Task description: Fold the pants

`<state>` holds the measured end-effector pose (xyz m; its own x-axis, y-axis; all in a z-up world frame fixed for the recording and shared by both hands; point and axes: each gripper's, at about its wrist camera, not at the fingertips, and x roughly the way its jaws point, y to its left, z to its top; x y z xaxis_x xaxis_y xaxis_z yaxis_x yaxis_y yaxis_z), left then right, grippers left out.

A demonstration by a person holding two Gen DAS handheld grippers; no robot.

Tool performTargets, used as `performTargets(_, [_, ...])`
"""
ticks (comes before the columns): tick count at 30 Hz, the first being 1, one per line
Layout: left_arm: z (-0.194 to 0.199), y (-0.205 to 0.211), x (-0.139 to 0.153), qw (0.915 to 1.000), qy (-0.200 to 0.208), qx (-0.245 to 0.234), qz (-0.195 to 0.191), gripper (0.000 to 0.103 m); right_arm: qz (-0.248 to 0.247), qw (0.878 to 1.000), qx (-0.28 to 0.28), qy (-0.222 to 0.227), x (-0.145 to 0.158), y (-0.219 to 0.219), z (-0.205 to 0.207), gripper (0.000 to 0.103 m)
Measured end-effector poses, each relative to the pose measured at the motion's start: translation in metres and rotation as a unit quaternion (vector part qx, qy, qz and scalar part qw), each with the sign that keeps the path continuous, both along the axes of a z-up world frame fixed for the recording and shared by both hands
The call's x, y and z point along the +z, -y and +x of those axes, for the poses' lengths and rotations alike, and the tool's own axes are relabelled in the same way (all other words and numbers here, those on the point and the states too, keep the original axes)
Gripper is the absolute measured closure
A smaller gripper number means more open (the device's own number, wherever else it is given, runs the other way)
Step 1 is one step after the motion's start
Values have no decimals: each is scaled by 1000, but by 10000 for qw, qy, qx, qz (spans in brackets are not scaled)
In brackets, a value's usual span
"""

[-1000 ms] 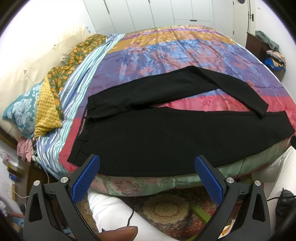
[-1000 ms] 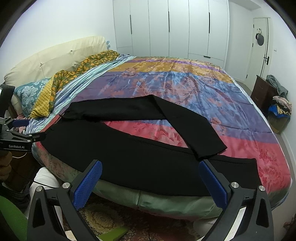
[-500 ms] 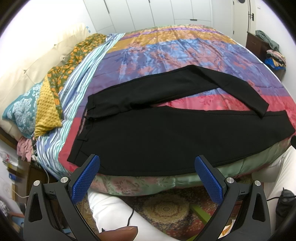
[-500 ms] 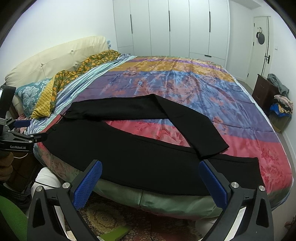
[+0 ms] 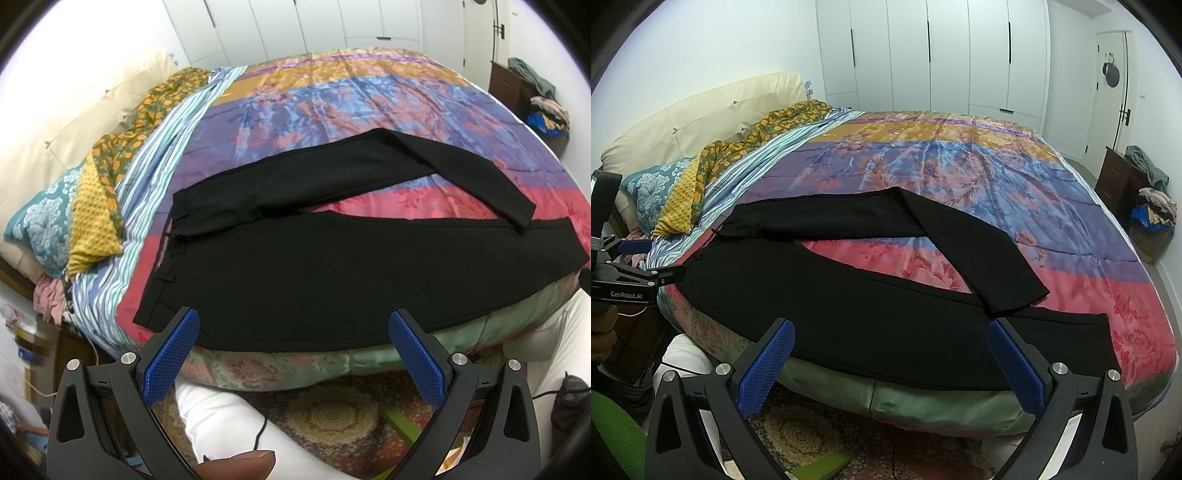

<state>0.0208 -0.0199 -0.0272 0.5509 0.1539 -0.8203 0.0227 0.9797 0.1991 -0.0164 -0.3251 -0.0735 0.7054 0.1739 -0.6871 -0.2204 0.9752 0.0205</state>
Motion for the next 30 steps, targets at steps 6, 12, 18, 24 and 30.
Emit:
performTargets(6, [0, 2, -1, 10000, -16, -11, 9, 1, 5, 9999, -86, -77, -4, 4, 3, 0])
performTargets(12, [2, 2, -3, 10000, 12, 11, -14, 1, -46, 9995, -289, -93, -8, 19, 11, 0])
performTargets(18, [9, 6, -11, 9999, -127, -38, 32, 1, -642, 9923, -1059, -84, -38, 80, 38, 0])
performTargets(24, [11, 17, -10, 9996, -151, -169, 142, 1, -1235, 9898, -631, -340, -86, 99, 94, 3])
performTargets(30, [14, 11, -12, 9996, -222, -39, 189, 1, -1747, 9819, -189, -711, -140, 100, 156, 36])
